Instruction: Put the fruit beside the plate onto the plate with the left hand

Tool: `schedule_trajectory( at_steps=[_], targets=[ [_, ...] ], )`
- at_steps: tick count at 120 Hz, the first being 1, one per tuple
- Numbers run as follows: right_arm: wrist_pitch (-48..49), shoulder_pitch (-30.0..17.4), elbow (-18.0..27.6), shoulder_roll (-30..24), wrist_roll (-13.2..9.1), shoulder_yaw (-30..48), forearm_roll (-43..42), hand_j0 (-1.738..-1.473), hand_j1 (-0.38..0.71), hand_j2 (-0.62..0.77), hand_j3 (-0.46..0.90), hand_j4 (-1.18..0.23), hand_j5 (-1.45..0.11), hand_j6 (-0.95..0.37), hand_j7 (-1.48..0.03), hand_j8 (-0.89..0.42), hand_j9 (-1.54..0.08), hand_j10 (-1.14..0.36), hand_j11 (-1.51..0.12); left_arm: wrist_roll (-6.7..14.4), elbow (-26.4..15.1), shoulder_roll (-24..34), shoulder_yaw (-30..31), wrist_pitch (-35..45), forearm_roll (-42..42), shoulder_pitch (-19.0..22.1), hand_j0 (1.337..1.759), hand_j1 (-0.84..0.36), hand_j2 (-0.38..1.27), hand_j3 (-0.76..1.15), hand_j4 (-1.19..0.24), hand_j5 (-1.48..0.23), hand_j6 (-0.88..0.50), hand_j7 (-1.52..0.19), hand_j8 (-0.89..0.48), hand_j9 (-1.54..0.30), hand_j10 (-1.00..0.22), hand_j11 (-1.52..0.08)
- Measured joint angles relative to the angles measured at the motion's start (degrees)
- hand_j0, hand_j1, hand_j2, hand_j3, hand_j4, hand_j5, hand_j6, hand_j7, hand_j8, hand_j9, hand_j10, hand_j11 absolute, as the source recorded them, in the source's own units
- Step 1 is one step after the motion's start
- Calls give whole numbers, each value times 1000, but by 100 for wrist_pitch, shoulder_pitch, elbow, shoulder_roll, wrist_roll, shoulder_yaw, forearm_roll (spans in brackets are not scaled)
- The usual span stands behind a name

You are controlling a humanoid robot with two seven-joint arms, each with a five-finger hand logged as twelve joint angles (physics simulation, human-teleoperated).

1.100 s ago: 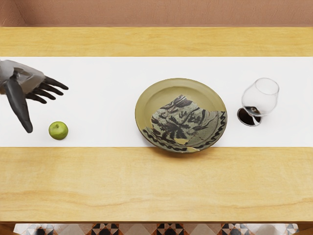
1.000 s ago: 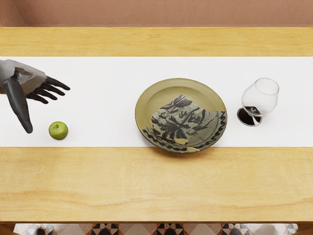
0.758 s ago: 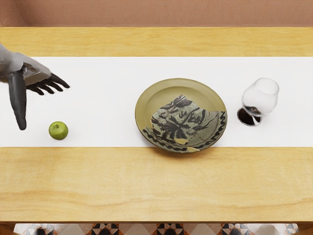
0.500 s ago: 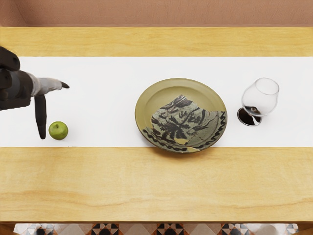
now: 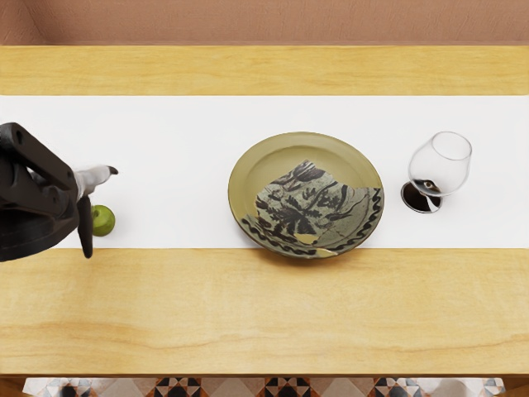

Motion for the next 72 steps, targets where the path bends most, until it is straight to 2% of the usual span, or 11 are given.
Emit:
schedule_trajectory(
  at_steps=[10, 37, 46, 61, 72],
  targets=[
    [0, 0, 0, 0, 0, 0, 0, -1658, -331, -3, 0, -15, -19, -15, -19, -15, -19, -15, -19, -8, 31, -106, -34, 267, -210, 214, 1658, 260, 15, 0, -74, -96, -74, -96, -74, -96, -74, -96],
    [0, 0, 0, 0, 0, 0, 0, -1658, -331, -3, 0, -15, -19, -15, -19, -15, -19, -15, -19, -88, 95, -74, -197, 464, -530, 440, 1658, 234, 19, 0, -96, -125, -97, -125, -96, -125, -96, -125],
    [0, 0, 1, 0, 0, 0, 0, -1658, -331, -3, 0, -15, -19, -15, -19, -15, -19, -15, -19, -112, 224, -85, -136, 477, -540, 451, 1658, 230, 20, 0, -99, -129, -99, -129, -99, -129, -99, -129],
    [0, 0, 2, 0, 0, 0, 0, -1658, -331, -3, 0, -15, -19, -15, -19, -15, -19, -15, -19, -130, 583, -114, -100, 486, -515, 868, 1658, 225, 21, 0, -104, -134, -104, -134, -104, -134, -103, -134],
    [0, 0, 1, 0, 0, 0, 0, -1658, -331, -3, 0, -15, -19, -15, -19, -15, -19, -15, -19, -134, 745, -147, -118, 488, -508, 904, 1658, 184, 28, 0, -138, -179, -138, -179, -138, -179, -138, -179]
  ],
)
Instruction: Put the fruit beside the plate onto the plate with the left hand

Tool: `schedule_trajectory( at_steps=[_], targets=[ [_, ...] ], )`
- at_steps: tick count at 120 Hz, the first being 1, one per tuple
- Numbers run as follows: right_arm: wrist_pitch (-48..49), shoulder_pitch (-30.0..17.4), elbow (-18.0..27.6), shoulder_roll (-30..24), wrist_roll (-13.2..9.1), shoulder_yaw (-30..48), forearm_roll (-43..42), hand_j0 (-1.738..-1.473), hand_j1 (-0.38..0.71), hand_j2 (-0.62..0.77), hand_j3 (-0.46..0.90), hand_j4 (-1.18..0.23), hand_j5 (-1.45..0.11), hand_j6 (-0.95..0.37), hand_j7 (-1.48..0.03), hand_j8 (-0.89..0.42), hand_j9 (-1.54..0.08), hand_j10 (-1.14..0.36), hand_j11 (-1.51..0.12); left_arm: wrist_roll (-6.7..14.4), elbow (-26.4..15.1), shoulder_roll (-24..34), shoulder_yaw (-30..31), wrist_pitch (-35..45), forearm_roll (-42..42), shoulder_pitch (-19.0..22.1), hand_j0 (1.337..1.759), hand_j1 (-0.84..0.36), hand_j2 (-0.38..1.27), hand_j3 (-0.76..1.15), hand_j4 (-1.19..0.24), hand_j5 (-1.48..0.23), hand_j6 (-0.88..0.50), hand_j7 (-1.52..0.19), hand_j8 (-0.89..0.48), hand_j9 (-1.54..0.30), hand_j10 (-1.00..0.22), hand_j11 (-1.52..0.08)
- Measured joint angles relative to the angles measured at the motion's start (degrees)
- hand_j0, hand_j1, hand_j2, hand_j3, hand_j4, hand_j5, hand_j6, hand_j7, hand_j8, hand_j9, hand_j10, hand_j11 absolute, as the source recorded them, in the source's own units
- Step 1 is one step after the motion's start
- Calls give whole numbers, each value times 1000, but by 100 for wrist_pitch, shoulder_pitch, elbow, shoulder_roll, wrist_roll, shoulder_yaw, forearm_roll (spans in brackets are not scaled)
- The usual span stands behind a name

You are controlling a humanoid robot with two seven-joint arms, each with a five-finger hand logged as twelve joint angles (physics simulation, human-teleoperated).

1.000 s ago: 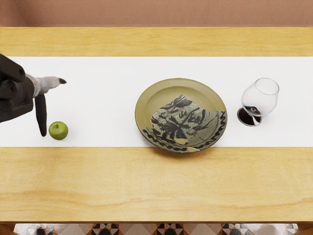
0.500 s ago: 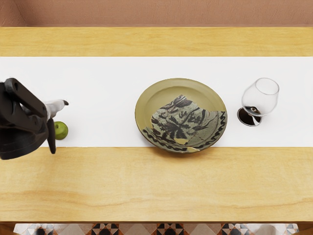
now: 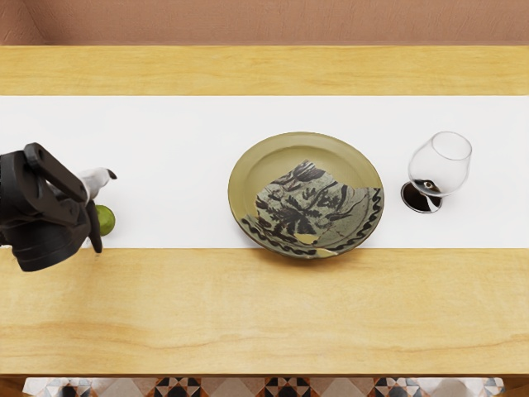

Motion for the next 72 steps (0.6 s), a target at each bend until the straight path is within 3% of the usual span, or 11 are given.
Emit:
schedule_trajectory(
  at_steps=[6, 26, 72],
  targets=[
    [0, 0, -1, 0, 0, 0, 0, -1658, -331, -3, 0, -15, -19, -15, -19, -15, -19, -15, -19, -1, 128, -122, -12, 1, 0, 198, 1658, 165, 31, 0, -154, -200, -154, -200, -154, -200, -154, -200],
    [0, 0, -3, 0, 0, 0, 0, -1658, -331, -3, 0, -15, -19, -15, -19, -15, -19, -15, -19, -1, 336, -138, -58, 1, -7, 205, 1658, 117, 39, 0, -194, -252, -194, -252, -194, -252, -194, -252],
    [0, 0, -1, 0, 0, 0, 0, -1658, -331, -3, 0, -15, -19, -15, -19, -15, -19, -15, -19, 23, 213, -161, -295, 2, -32, 159, 1658, 43, 51, 0, -256, -332, -256, -332, -256, -332, -256, -332]
  ],
)
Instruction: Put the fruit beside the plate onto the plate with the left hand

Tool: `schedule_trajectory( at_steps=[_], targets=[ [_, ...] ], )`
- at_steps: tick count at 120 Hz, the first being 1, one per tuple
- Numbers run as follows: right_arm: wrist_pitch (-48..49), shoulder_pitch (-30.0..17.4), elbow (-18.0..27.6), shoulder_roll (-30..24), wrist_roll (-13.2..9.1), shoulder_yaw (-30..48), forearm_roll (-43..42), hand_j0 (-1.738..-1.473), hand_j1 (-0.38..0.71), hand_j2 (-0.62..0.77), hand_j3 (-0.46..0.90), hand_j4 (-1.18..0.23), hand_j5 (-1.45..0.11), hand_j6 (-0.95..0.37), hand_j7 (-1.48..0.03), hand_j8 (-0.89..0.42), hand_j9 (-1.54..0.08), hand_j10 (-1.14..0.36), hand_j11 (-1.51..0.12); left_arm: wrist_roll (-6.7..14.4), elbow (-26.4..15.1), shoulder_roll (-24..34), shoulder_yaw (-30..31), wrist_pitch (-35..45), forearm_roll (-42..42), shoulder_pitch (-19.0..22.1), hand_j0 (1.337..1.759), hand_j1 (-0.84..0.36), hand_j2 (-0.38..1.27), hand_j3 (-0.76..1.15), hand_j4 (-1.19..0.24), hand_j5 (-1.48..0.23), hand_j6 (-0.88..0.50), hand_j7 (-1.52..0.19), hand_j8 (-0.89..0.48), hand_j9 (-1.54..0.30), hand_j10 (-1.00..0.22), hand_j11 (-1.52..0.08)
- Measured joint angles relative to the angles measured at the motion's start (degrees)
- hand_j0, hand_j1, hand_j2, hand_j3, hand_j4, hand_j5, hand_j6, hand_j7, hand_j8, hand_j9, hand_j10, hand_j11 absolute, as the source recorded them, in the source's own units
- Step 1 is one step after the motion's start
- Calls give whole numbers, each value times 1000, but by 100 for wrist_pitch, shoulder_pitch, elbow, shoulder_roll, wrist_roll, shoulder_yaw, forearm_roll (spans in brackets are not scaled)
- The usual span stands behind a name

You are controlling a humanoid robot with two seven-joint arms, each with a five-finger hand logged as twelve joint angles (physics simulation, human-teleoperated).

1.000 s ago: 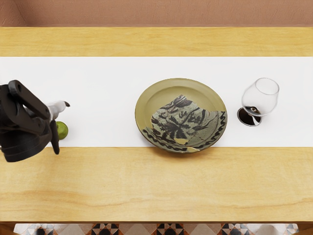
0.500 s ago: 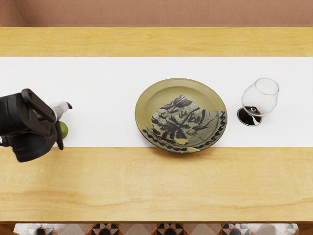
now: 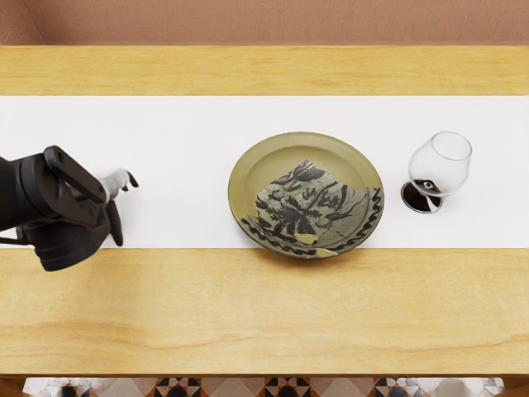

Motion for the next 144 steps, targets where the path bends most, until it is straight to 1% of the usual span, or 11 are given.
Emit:
schedule_trajectory(
  at_steps=[26, 37, 43, 83, 101, 109, 144],
  targets=[
    [0, 0, 0, 0, 0, 0, 0, -1658, -331, -3, 0, -15, -19, -15, -19, -15, -19, -15, -19, 8, 38, 19, 296, 0, 18, 31, 1658, 37, 52, 0, -260, -338, -260, -338, -260, -338, -260, -338],
    [0, 0, -1, 0, 0, 0, 0, -1658, -331, -3, 0, -15, -19, -15, -19, -15, -19, -15, -19, 7, 49, 9, 338, 0, 27, 62, 1658, 35, 53, 0, -262, -341, -262, -341, -262, -341, -262, -341],
    [0, 0, 0, 0, 0, 0, 0, -1658, -331, -3, 0, -15, -19, -15, -19, -15, -19, -15, -19, 5, 75, 9, 375, 0, 34, 147, 1658, 33, 53, 0, -263, -342, -264, -342, -263, -342, -263, -342],
    [0, 0, -1, 0, 0, 0, 0, -1658, -331, -3, 0, -15, -19, -15, -19, -15, -19, -15, -19, 2, 159, 0, 450, 0, 36, 231, 1658, 2, 58, 0, -290, -376, -290, -376, -290, -376, -290, -376],
    [0, 0, 1, 0, 0, 0, 0, -1658, -331, -3, 0, -15, -19, -15, -19, -15, -19, -15, -19, 7, 112, 6, 401, 0, 23, 122, 1658, -8, 60, 0, -298, -387, -298, -387, -298, -387, -298, -387],
    [0, 0, -1, 0, 0, 0, 0, -1658, -331, -3, 0, -15, -19, -15, -19, -15, -19, -15, -19, 9, 31, 16, 380, 0, 21, 3, 1658, -13, 61, 0, -302, -393, -302, -393, -302, -393, -302, -393],
    [0, 0, -1, 0, 0, 0, 0, -1658, -331, -3, 0, -15, -19, -15, -19, -15, -19, -15, -19, 4, -148, 9, 322, -1, 16, -48, 1658, -50, 67, 0, -333, -433, -333, -433, -333, -432, -333, -432]
  ],
)
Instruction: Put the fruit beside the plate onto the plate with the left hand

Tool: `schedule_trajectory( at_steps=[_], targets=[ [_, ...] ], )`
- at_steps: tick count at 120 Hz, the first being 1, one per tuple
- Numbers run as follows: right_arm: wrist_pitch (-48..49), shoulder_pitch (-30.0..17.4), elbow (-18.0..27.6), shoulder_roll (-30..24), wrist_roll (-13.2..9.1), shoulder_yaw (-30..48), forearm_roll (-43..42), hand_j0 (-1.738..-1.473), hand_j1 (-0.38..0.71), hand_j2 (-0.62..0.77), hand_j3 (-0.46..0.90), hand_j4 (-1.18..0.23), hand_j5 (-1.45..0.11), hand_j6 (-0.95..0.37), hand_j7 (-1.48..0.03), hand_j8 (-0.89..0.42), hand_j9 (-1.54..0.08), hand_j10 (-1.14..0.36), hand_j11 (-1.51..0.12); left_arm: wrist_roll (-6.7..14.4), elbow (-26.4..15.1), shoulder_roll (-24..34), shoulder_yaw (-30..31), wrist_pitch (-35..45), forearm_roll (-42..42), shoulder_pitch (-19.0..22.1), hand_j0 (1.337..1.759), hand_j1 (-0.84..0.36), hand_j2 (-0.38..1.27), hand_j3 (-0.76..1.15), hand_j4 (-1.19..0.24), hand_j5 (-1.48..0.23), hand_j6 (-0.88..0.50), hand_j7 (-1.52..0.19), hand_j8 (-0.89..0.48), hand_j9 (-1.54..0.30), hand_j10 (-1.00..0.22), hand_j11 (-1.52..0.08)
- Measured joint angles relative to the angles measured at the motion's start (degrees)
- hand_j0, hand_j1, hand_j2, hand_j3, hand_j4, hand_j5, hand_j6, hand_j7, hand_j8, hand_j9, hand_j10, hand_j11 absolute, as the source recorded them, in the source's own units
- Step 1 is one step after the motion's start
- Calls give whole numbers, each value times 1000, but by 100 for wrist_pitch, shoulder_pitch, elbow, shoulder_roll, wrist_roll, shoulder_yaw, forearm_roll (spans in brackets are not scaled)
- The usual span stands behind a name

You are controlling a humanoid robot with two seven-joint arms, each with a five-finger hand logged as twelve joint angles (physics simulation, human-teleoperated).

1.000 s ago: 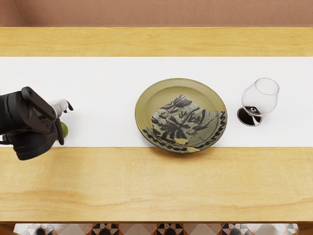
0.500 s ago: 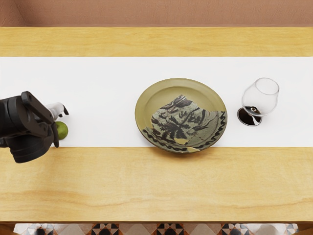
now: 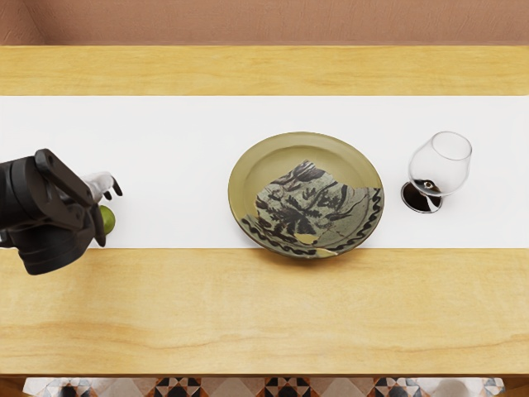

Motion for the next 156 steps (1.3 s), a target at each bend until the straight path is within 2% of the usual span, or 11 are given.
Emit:
schedule_trajectory(
  at_steps=[39, 50, 56, 65, 75, 98, 103, 111, 122, 140, 156],
  targets=[
    [0, 0, 2, 0, 0, 0, 0, -1658, -331, -3, 0, -15, -19, -15, -19, -15, -19, -15, -19, -10, -49, 20, 67, 1, -37, 6, 1658, -75, 71, 0, -353, -459, -353, -459, -353, -459, -353, -459],
    [0, 0, 0, 0, 0, 0, 0, -1658, -331, -3, 0, -15, -19, -15, -19, -15, -19, -15, -19, 87, -39, 26, 52, -341, -28, -3, 1658, -256, 105, 0, -524, -638, -444, -598, -418, -659, -511, -659],
    [0, 0, 0, 0, 0, 0, 0, -1658, -331, -3, 0, -15, -19, -15, -19, -15, -19, -15, -19, 114, -33, 30, 47, -527, -15, -4, 1657, -325, 135, 0, -625, -708, -160, -959, -387, -761, -589, -765],
    [0, 0, 1, 0, 0, 0, 0, -1658, -331, -3, 0, -15, -19, -15, -19, -15, -19, -15, -19, 119, -25, 35, 47, -675, -14, -12, 1655, -393, 132, 0, -743, -770, 14, -1148, -230, -936, -572, -887],
    [0, 0, -1, 0, 0, 0, 0, -1658, -331, -3, 0, -15, -19, -15, -19, -15, -19, -15, -19, 143, -38, 141, 51, -825, -86, -216, 1654, -428, 268, 0, -765, -895, -188, -1109, -228, -1007, -637, -976],
    [0, 0, 1, 0, 0, 0, 0, -1658, -331, -3, 0, -15, -19, -15, -19, -15, -19, -15, -19, 163, -7, 1184, -110, -2012, -314, -1286, 1643, -523, 445, 0, -678, -1082, -151, -1165, -170, -1115, -575, -1114],
    [0, 0, 1, 0, 0, 0, 0, -1658, -331, -3, 0, -15, -19, -15, -19, -15, -19, -15, -19, 146, 71, 1273, -318, -2146, -500, -1297, 1639, -560, 513, 0, -646, -1114, -137, -1179, -151, -1127, -560, -1133],
    [0, 0, 0, 0, 0, 0, 0, -1658, -331, -3, 0, -15, -19, -15, -19, -15, -19, -15, -19, 118, 234, 1485, -979, -2275, -693, -1203, 1638, -529, 439, 0, -671, -1139, -160, -1177, -167, -1130, -556, -1148],
    [0, 0, 2, 0, 0, 0, 0, -1658, -331, -3, 0, -15, -19, -15, -19, -15, -19, -15, -19, 121, 613, 1390, -2163, -2501, -633, -751, 1639, -483, 377, 0, -707, -1156, -202, -1163, -199, -1137, -581, -1165],
    [0, 0, 2, 0, 0, 0, 0, -1658, -331, -3, 0, -15, -19, -15, -19, -15, -19, -15, -19, 120, 1267, 513, -3935, -2650, -15, 18, 1640, -429, 313, 0, -745, -1194, -238, -1164, -217, -1160, -598, -1185],
    [0, 0, 1, 0, 0, 0, 0, -1658, -331, -3, 0, -15, -19, -15, -19, -15, -19, -15, -19, 123, 2023, 194, -4660, -2701, 462, 356, 1643, -423, 351, 0, -753, -1264, -199, -1213, -209, -1163, -595, -1187]
  ],
)
